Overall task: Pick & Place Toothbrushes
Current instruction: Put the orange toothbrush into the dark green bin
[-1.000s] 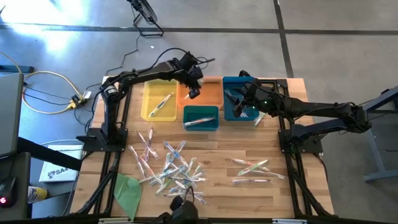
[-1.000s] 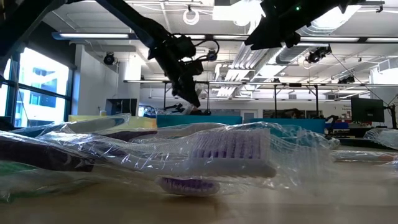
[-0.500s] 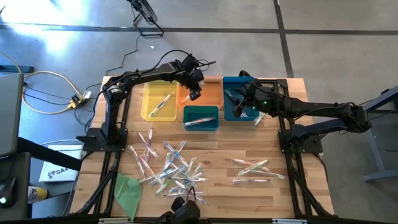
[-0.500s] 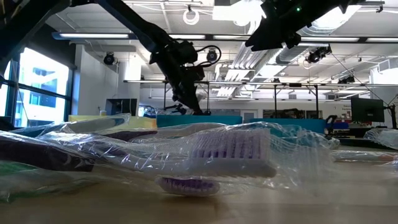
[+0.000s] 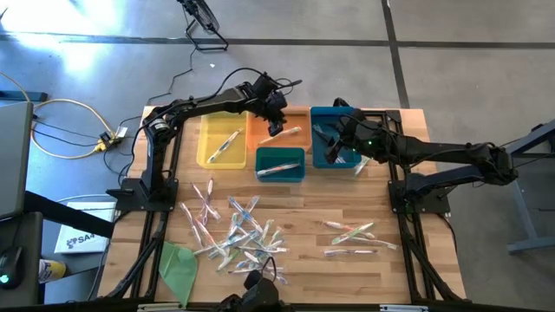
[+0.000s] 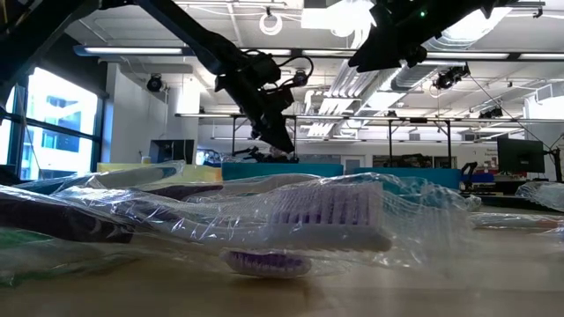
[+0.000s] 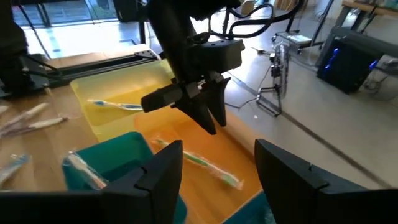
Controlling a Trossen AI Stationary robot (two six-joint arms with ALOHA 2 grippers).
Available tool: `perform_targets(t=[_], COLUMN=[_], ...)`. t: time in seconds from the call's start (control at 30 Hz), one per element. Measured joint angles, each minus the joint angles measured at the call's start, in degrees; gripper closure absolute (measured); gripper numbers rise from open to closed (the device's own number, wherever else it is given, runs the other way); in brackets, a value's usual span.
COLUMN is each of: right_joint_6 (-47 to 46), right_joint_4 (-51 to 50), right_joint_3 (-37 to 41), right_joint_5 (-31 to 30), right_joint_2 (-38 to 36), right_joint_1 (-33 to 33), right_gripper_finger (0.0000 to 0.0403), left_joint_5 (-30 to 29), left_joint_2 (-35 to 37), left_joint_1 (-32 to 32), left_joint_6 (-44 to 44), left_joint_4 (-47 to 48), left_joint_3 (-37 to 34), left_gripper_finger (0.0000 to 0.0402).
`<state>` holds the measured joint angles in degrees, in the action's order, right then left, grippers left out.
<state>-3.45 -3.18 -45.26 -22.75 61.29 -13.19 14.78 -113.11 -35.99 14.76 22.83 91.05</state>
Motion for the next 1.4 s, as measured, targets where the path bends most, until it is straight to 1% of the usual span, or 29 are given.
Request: perform_targets(t=[0.13, 0.23, 0.33, 0.43, 0.5, 0.63, 0.73, 0.83, 0.97, 1.07, 1.27, 1.4], right_joint_6=[0.8, 0.7, 0.2, 0.2, 0.1, 0.1, 0.0, -1.0, -4.3, -4.0, -4.5, -4.5], right_joint_4=[0.0, 0.0, 0.0, 0.0, -0.1, 0.0, 0.0, 0.0, 0.0, -0.1, 0.0, -0.1], right_joint_3=[0.0, 0.0, 0.0, 0.0, 0.0, 0.0, 0.0, 0.0, 0.0, 0.0, 0.0, 0.0], right_joint_5=[-1.5, -1.5, -1.6, -1.4, -1.1, -1.2, -1.3, -1.3, -1.2, -1.2, -1.3, -1.1], right_joint_2=[-0.1, -0.5, -0.5, -0.5, -0.5, -0.5, -0.5, -0.5, -0.5, -0.5, -0.5, -0.5], right_joint_1=[0.1, 0.1, 0.1, 0.1, 0.1, 0.1, 0.1, 0.1, 0.0, -0.4, -2.4, -3.6], right_gripper_finger=[0.0211, 0.0211, 0.0211, 0.0211, 0.0211, 0.0211, 0.0211, 0.0211, 0.0211, 0.0211, 0.0211, 0.0211], left_joint_5=[0.1, 0.6, 3.3, 6.1, 7.8, 6.9, 6.8, 8.2, 8.0, 6.8, 0.7, -1.2], left_joint_2=[0.0, 0.0, 0.2, 0.8, 1.8, 5.7, 9.1, 12.5, 15.3, 16.6, 17.6, 18.4], left_joint_1=[0.0, 0.0, 0.0, 0.0, 0.0, 0.9, 1.2, 1.2, 1.1, 1.6, 4.9, 6.0], left_joint_6=[0.2, 1.5, 1.7, 2.8, 3.0, 4.7, 6.5, 6.7, 5.9, 6.4, 9.0, 10.0], left_joint_4=[-0.5, -0.7, -0.7, -1.3, -2.1, -3.8, -3.0, -1.3, 2.9, 4.8, 4.4, 8.8], left_joint_3=[0.0, 0.0, 0.0, 0.0, -0.2, -0.1, -0.1, 0.0, 0.0, 0.0, 0.0, 0.0], left_gripper_finger=[0.0291, 0.0307, 0.0338, 0.0382, 0.0396, 0.04, 0.04, 0.0401, 0.0401, 0.0401, 0.0401, 0.0401])
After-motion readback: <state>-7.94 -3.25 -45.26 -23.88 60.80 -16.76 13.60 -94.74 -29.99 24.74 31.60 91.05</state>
